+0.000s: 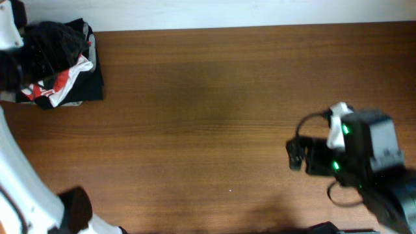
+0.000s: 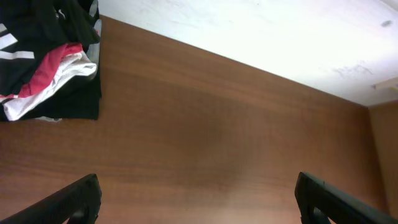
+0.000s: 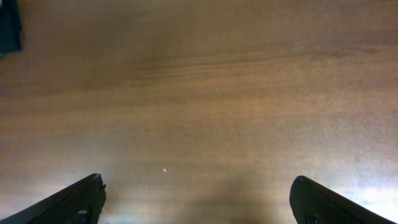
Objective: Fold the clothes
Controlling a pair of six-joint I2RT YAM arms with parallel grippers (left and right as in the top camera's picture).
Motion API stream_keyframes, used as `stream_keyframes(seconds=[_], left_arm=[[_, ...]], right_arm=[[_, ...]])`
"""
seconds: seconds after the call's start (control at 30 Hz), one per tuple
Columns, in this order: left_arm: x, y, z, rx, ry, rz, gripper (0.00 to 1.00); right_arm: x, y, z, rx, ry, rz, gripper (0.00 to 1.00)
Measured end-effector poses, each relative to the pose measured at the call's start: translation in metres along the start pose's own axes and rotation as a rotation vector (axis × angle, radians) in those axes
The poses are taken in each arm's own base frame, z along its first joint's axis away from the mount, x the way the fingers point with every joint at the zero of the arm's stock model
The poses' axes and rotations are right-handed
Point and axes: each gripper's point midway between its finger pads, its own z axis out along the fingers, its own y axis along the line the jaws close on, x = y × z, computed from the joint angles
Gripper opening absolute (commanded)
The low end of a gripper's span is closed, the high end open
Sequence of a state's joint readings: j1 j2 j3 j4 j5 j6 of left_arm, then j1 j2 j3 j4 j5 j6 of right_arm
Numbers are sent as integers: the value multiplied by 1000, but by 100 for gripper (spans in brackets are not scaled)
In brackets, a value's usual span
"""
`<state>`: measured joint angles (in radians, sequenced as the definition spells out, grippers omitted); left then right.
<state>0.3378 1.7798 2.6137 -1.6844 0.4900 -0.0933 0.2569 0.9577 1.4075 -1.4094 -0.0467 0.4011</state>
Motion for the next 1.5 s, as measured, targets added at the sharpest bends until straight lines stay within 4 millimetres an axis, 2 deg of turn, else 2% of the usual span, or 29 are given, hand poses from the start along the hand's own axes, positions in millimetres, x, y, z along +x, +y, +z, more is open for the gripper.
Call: stream_keyframes(seconds=[0.03, 0.1, 0.2, 0.23, 0.33, 0.5, 0.63, 1.1, 1.2, 1.3, 1.37, 1.5], left_arm=[[7, -5, -10, 1, -7, 9, 99], [40, -13, -31, 1, 12, 14, 99], [102, -22, -59, 1, -5, 30, 99], [111, -24, -64, 5, -58, 59, 99], [149, -23, -70, 9, -126, 98, 99], [191, -11, -73, -44, -206, 134, 99], [199, -6, -81, -87, -228, 137, 99], [246, 5, -75, -122, -42, 49, 99], [249, 6, -75, -123, -32, 44, 99], [251, 6, -75, -124, -23, 40, 99], [252, 6, -75, -124, -21, 39, 99], [252, 6, -74, -124, -19, 38, 99]], right_arm=[[6, -3, -5, -12, -46, 6, 99], [19, -11, -8, -18, -87, 12, 99], [23, -17, -20, -45, -212, 16, 99], [23, -18, -24, -46, -238, 17, 99], [20, -24, -28, -24, -278, 21, 99], [20, -28, -26, -3, -280, 25, 99], [20, -28, -26, -2, -280, 24, 99], [20, -28, -26, -1, -278, 24, 99], [26, -32, -25, 12, -267, 29, 99], [25, -42, -27, 28, -349, 61, 99], [22, -52, -20, 42, -446, 75, 99], [15, -72, 16, 70, -622, 65, 99]])
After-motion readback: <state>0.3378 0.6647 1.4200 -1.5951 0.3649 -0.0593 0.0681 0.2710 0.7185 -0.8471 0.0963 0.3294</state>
